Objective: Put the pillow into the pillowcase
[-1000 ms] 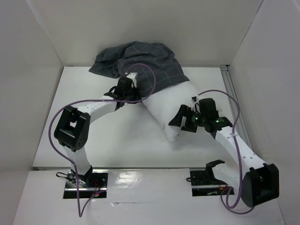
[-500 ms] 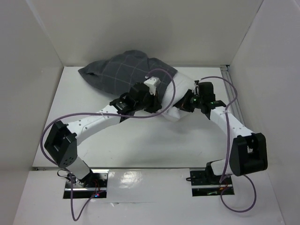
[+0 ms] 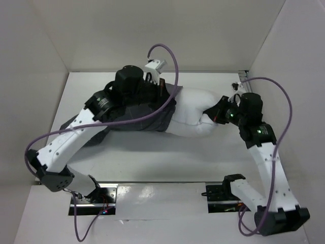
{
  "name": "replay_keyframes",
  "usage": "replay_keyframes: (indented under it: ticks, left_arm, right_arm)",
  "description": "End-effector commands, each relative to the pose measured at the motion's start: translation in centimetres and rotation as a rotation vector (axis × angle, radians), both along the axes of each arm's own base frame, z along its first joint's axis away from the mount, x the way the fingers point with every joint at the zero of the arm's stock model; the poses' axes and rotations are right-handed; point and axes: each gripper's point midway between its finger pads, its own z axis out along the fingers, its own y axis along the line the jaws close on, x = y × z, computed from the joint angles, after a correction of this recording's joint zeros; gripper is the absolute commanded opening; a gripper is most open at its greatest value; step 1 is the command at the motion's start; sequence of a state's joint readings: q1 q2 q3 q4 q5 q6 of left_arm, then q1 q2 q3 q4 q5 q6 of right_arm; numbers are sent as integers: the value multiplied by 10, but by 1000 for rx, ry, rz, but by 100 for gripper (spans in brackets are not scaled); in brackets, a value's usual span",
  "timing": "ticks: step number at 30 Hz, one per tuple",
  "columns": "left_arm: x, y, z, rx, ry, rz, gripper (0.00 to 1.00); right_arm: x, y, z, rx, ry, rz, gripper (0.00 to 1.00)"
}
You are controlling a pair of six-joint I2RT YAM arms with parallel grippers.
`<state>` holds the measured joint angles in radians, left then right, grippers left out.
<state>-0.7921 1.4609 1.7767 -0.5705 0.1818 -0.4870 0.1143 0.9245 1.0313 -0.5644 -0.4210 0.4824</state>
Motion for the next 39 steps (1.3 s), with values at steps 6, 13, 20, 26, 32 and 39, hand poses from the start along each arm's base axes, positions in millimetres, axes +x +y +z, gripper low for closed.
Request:
replay_keyframes:
  ticks: [6,13,20,26,32,39]
  left_arm:
    - [-23,17,80,-155,-40,-12,0]
    - [148,-2,-22,-4,80,118,0]
    - [204,8,-50,13,81,143,95]
    - [166,61,14,30,-124,328,86]
    - [123,90,4,149,-163,440,80]
    - [81,98,-69,285,24,437,87]
  right_arm:
    - [-79,-14,-8,-102,180,33,0]
    - [-26,14,-2,77,197,53,0]
    - [109,-13,-13,256,139,-188,26]
    - [195,-69,-50,270,142,-352,81]
    - [220,-64,-27,211,68,-240,88]
    - [182,-49,-59,146,150,-191,88]
